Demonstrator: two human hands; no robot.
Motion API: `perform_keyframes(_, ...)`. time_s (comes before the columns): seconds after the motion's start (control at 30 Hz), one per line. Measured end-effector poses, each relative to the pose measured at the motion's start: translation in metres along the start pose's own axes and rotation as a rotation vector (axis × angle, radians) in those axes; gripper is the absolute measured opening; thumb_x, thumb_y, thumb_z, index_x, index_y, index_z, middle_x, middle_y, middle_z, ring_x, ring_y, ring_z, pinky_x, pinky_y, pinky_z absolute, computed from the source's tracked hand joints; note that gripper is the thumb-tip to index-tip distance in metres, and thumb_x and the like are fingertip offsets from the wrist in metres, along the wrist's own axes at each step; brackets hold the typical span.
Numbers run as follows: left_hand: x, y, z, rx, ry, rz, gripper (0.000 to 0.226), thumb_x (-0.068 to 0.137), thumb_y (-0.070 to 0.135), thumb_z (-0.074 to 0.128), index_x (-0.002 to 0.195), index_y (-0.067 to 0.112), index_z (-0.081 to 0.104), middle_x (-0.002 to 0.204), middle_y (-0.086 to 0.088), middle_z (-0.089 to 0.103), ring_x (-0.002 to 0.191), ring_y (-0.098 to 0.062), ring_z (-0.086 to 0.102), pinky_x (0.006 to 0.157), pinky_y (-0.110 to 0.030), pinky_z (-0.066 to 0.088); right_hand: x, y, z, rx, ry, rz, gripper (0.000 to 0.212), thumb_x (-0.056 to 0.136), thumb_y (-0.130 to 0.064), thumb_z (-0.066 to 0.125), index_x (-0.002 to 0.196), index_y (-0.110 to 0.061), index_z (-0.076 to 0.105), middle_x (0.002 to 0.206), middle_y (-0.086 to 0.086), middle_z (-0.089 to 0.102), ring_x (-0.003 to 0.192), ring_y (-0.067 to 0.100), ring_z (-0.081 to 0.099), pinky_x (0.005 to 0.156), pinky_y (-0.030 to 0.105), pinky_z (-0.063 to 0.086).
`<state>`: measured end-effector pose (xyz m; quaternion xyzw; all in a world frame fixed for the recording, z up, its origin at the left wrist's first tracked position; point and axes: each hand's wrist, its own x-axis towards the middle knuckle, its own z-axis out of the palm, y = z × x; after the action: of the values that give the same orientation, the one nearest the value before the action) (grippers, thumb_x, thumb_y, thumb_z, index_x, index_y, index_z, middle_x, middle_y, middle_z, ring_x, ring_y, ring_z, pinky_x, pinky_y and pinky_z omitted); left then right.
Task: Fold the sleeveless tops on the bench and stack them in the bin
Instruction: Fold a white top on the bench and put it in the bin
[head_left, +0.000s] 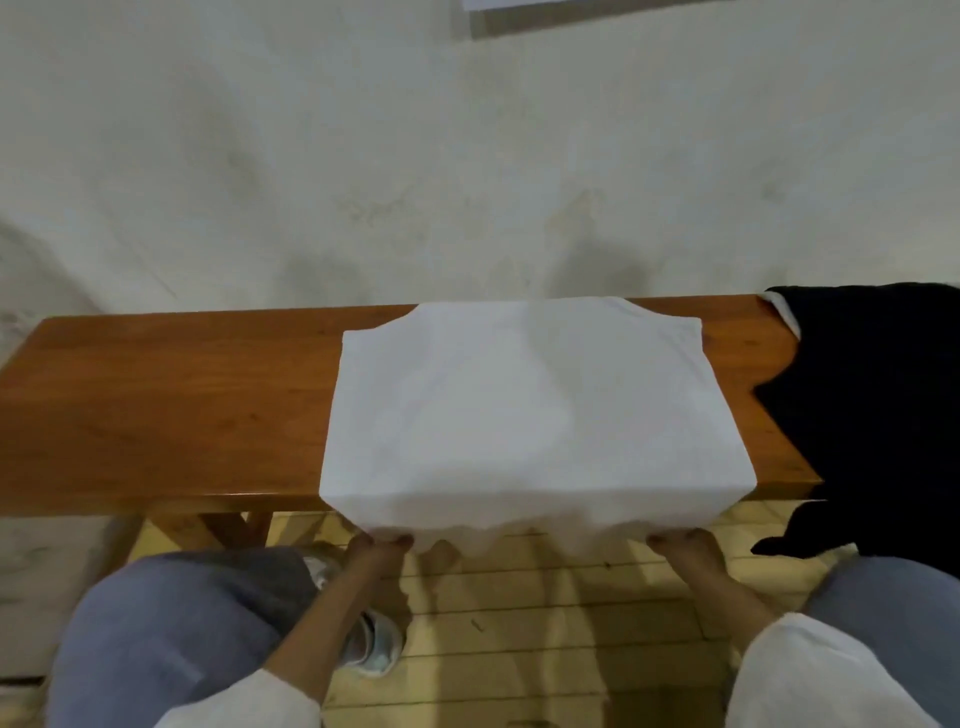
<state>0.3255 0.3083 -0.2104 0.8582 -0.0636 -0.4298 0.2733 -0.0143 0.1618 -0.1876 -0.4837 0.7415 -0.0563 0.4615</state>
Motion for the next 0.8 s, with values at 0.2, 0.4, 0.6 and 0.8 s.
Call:
perform_keyframes(0.2,-0.004,0.001,-0.002,-0.198,-0.004,-0.073,0.018,0.098,0.013,0.049,0.112,0.002,0.049,0.112,-0.021,0.059,0.115,-0.034,0.051,0.094,-0.043,0.040,0.023,0.019,0.007,-0.043,-0.005,0.120,0.015,0.094,-0.017,0.054,0.089,-0.003,0.054,0.092,0.015,0.060,0.074,0.026,0.053,0.069,0.035,0.040)
perform_keyframes(0.4,-0.024,-0.008,-0.017,-0.324,0.078,-0.144,0.021,0.097,0.021,0.050,0.104,0.001,0.044,0.103,-0.019,0.050,0.102,-0.035,0.051,0.092,-0.043,0.045,0.006,0.029,-0.009,0.119,0.059,0.161,0.025,0.100,-0.013,0.040,0.081,-0.003,0.052,0.069,0.013,0.048,0.061,0.026,0.045,0.056,0.035,0.040)
perform_keyframes(0.6,-0.068,-0.010,-0.039,-0.215,0.031,-0.012,0.018,0.095,0.021,0.052,0.080,0.011,0.052,0.078,-0.009,0.051,0.088,-0.030,0.053,0.081,-0.042,0.049,-0.045,0.040,-0.033,0.119,0.115,0.054,0.037,0.102,-0.030,0.038,0.100,0.002,0.056,0.083,0.019,0.058,0.079,0.036,0.057,0.076,0.044,0.053)
perform_keyframes(0.8,-0.135,0.008,-0.060,-0.083,0.001,0.219,0.016,0.088,0.004,0.060,0.102,-0.003,0.055,0.077,-0.018,0.059,0.058,-0.027,0.055,0.050,-0.028,0.044,-0.126,0.004,-0.052,0.274,0.169,-0.331,0.011,0.096,-0.016,0.054,0.089,-0.009,0.049,0.063,0.009,0.056,0.051,0.023,0.051,0.051,0.036,0.045)
